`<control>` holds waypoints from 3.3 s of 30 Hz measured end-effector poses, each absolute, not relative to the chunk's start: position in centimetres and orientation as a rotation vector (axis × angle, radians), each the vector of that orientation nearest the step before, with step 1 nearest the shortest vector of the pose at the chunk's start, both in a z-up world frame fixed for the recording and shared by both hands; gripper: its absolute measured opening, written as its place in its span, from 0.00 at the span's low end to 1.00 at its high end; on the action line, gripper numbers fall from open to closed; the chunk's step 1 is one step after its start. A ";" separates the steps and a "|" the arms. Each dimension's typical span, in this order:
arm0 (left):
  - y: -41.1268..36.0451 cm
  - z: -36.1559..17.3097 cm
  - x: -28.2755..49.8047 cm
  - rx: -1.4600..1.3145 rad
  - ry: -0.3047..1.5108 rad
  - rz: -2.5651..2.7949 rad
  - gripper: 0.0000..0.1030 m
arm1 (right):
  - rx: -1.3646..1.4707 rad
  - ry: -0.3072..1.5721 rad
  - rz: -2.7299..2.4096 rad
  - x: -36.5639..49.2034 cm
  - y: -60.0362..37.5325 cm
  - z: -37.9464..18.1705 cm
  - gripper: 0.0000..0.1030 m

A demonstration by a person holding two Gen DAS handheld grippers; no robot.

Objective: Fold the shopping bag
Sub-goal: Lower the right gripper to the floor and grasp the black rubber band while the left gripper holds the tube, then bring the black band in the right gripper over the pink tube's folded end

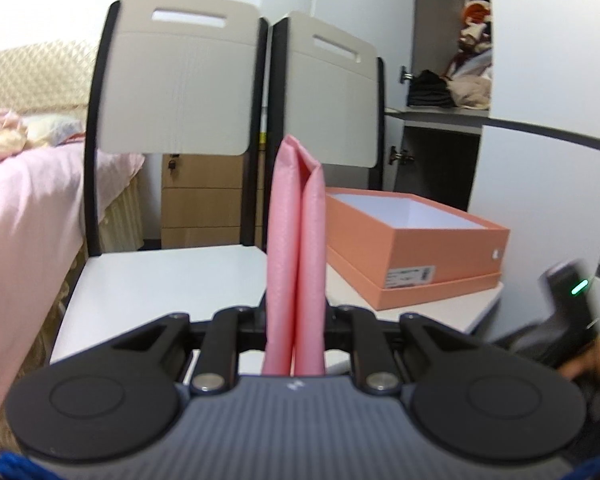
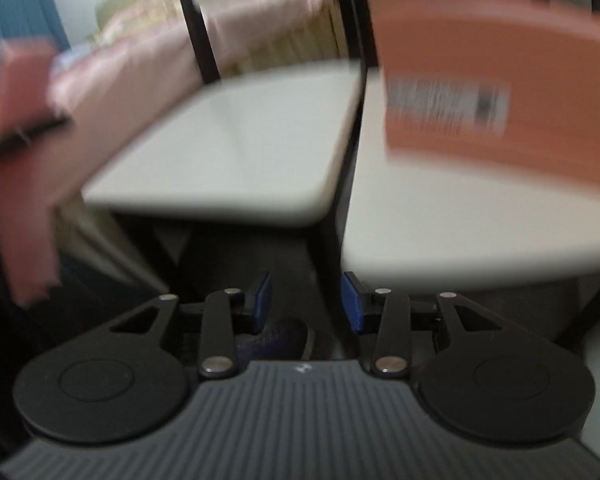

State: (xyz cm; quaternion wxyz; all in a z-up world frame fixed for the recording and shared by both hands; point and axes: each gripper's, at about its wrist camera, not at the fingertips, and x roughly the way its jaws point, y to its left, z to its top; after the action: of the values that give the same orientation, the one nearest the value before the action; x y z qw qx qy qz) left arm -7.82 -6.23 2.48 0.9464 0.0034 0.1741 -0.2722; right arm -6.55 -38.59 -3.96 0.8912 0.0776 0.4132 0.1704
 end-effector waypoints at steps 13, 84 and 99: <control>-4.3 -2.6 -4.3 -0.026 0.444 -0.511 0.19 | 0.158 1.182 0.199 -1.4 -31.3 -24.9 0.49; -9.3 2.7 -4.7 0.446 -0.103 -0.075 0.17 | -0.048 0.142 0.379 -10.1 -26.2 14.3 0.09; -9.1 -4.4 0.3 0.585 -0.017 0.034 0.17 | -0.119 0.270 0.479 0.9 -16.3 9.9 0.09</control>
State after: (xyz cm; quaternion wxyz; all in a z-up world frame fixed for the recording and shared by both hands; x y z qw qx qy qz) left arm 0.28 -9.15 -4.40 0.9574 0.2882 -0.0082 0.0170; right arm 0.92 -16.30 9.87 0.9607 -0.0585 0.1334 0.2363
